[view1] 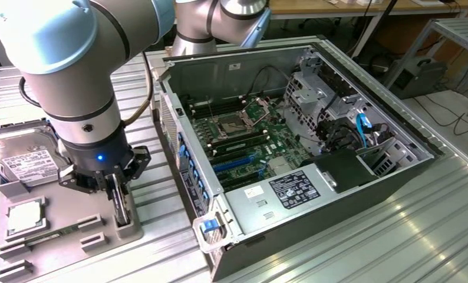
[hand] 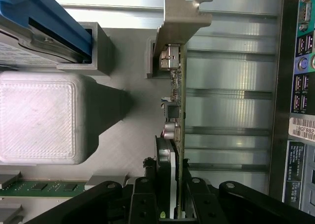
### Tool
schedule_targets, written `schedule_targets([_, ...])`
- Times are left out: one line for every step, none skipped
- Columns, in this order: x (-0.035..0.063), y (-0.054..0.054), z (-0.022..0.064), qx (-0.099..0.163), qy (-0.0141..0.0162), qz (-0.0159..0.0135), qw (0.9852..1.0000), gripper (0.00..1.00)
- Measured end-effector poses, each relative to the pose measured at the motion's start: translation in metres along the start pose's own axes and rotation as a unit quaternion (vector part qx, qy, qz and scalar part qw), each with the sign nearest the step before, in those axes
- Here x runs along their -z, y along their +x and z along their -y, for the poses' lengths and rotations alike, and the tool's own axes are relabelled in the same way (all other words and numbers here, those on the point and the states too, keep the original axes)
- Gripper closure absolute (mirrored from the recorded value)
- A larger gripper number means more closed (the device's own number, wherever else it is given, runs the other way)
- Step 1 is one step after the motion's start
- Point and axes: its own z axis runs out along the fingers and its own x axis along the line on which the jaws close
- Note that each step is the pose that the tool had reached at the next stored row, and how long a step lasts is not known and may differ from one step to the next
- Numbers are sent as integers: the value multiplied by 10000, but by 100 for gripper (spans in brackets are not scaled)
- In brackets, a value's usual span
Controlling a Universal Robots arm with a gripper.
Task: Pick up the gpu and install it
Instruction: 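Pick up the gpu and move the gpu toward the slot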
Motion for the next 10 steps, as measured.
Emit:
schedule_targets([0, 0, 0, 0, 0, 0, 10000, 72])
schedule_targets([0, 0, 0, 0, 0, 0, 10000, 72])
schedule_targets([1, 0, 0, 0, -4, 1, 10000, 72])
schedule_targets([7, 0, 0, -1, -14, 0, 10000, 72])
schedule_targets([15, 0, -1, -1, -19, 1, 10000, 72])
schedule_targets([26, 0, -1, -1, -23, 0, 10000, 72])
schedule_targets([42, -1, 0, -1, -31, 1, 10000, 72])
schedule_targets([57, -1, 0, -1, -40, 2, 10000, 72])
schedule_targets([66, -1, 0, -1, -42, 1, 10000, 72])
schedule_targets([71, -1, 0, -1, -47, 2, 10000, 72])
